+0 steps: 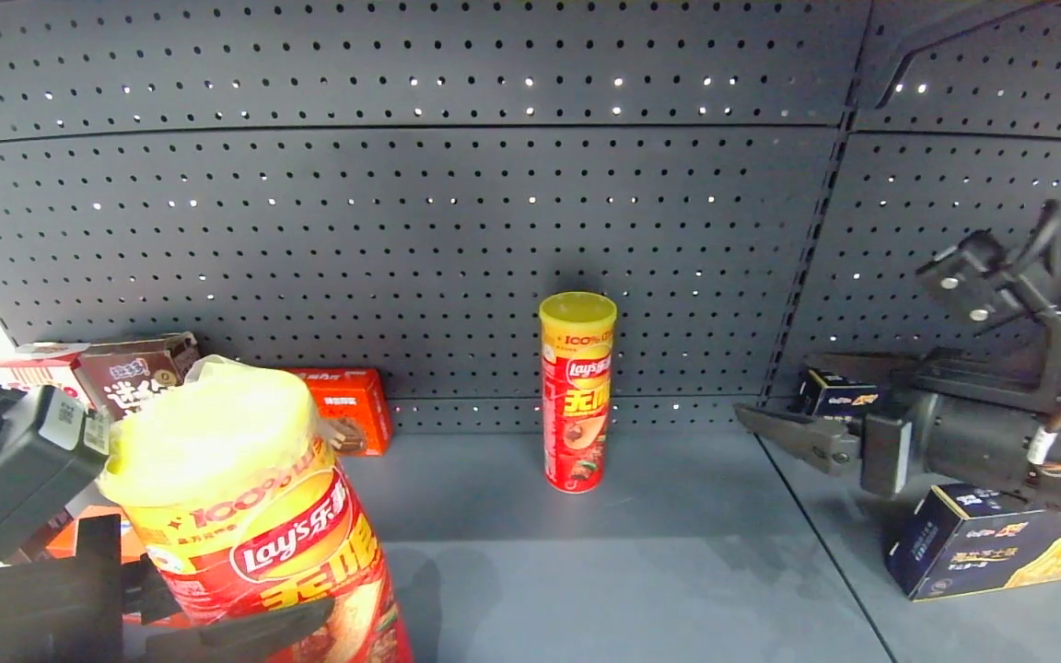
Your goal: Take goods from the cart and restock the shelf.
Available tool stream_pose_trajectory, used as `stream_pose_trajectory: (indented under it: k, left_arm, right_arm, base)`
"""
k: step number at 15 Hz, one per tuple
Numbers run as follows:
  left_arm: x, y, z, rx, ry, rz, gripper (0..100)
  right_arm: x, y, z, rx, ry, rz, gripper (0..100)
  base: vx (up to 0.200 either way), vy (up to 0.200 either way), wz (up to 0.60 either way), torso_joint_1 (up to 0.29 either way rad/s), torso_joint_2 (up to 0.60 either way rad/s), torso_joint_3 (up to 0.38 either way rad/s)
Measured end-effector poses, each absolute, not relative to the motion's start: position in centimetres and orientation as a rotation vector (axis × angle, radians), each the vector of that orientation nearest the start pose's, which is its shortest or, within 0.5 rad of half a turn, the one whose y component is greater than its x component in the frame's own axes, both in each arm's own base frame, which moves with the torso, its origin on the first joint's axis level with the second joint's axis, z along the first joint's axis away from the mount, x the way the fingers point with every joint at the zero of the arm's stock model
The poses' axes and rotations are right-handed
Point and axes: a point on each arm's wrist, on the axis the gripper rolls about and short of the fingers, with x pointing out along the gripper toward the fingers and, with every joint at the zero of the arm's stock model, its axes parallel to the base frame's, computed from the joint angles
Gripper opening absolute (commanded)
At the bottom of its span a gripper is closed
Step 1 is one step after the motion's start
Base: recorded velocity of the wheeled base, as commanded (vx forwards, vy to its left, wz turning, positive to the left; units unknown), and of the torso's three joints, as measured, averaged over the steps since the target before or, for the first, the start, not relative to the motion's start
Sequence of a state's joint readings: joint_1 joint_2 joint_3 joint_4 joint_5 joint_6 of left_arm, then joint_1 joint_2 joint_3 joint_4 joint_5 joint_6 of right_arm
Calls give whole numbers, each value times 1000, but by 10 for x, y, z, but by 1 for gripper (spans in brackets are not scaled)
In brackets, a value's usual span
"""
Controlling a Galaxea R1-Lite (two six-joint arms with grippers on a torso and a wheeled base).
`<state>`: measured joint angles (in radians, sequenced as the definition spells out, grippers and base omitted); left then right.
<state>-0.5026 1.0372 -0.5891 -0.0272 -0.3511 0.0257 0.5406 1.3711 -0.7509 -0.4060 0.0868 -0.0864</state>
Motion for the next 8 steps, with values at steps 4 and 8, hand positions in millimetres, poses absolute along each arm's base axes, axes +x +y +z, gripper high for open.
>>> stream_pose_trajectory:
  k: [4,8]
  left_arm:
    - [110,-69,209,57,424,-845,0]
    - [111,-69,208,57,427,-841,0]
  right_arm:
    - [223,140,217,-149,250,709,100]
    - [244,146,203,-154,303,722,100]
  base:
    - [0,0,0,0,0,0]
    - [0,0,0,0,0,0]
